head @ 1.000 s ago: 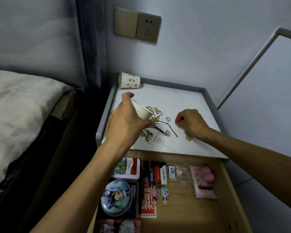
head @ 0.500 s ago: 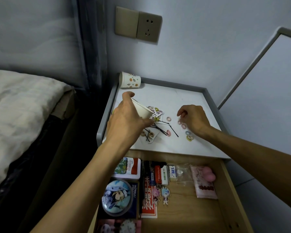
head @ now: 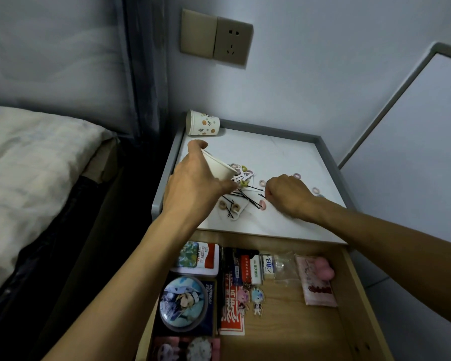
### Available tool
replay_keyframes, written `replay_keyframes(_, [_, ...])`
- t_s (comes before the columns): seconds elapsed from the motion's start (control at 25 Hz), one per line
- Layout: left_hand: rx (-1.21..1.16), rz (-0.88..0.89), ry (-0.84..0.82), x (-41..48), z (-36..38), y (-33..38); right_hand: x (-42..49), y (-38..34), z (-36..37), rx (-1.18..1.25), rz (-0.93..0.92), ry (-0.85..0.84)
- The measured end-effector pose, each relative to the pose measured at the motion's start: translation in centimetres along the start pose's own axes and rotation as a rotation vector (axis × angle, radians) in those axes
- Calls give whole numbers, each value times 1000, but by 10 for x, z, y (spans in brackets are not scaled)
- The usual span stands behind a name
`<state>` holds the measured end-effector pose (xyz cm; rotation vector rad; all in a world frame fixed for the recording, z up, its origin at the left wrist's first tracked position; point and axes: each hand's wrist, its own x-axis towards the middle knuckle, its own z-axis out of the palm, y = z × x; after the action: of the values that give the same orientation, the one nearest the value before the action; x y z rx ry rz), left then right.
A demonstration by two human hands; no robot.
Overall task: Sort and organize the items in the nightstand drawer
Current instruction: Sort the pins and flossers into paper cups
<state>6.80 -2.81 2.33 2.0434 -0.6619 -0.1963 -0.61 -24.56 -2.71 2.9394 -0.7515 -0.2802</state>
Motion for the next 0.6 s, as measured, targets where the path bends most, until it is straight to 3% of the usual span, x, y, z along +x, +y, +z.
replay_keyframes(0.08, [-6, -4, 5, 1, -3, 0, 2, 1, -4, 5, -60, 38])
replay_keyframes(0.24, [-9, 2, 17, 2, -7, -1, 10, -11, -6, 307, -115, 42])
replay_keyframes(0.6, [-16, -8, 17, 2, -6, -3, 13, -21, 4, 412, 2, -30])
